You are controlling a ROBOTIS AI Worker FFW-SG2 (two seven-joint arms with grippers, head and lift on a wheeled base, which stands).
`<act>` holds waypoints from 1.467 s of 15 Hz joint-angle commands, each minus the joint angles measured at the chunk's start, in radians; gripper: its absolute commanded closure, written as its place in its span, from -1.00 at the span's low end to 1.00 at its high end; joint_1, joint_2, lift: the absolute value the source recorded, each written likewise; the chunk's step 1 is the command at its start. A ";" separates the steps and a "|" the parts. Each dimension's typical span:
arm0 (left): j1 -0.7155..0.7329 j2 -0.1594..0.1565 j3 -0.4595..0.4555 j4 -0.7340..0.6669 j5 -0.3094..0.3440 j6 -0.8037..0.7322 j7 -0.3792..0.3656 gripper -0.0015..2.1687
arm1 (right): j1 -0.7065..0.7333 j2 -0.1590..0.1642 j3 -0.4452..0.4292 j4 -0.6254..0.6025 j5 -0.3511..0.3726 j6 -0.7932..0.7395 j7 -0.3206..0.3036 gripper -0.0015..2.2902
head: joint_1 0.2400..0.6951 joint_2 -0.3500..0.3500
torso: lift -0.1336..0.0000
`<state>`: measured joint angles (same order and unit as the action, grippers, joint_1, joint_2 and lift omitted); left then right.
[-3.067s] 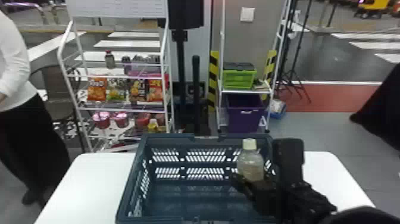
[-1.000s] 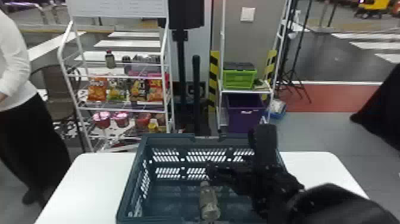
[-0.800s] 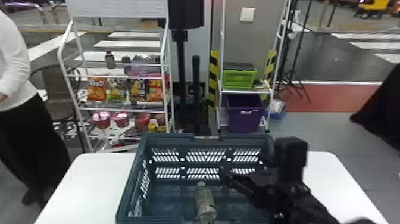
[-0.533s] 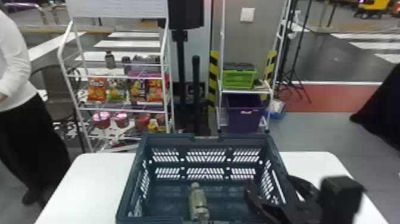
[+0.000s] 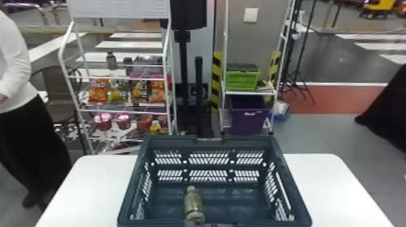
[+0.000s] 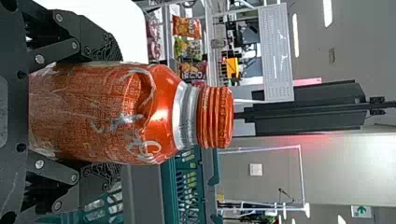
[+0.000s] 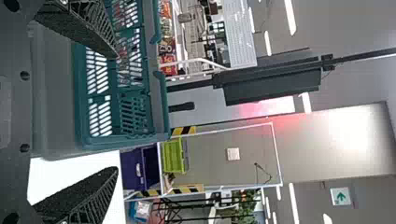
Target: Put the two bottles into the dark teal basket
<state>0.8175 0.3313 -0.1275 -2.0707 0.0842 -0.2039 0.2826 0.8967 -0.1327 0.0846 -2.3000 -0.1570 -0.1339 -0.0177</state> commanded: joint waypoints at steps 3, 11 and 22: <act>0.015 -0.005 0.049 -0.058 0.009 0.047 -0.005 0.76 | 0.091 0.018 -0.003 0.096 -0.001 -0.155 0.012 -0.99 | 0.14 0.00 | 1.00; -0.014 -0.018 0.203 -0.364 0.042 0.400 -0.052 0.77 | 0.143 0.021 -0.020 0.166 -0.018 -0.299 0.041 -0.99 | 0.14 0.00 | 1.00; -0.420 -0.069 0.104 -0.353 0.057 0.562 -0.428 0.76 | 0.180 0.033 -0.022 0.192 0.001 -0.327 0.042 -0.98 | 0.14 0.00 | 1.00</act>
<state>0.4738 0.2630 0.0024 -2.4706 0.1374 0.3272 -0.1200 1.0795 -0.1032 0.0637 -2.1119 -0.1597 -0.4608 0.0245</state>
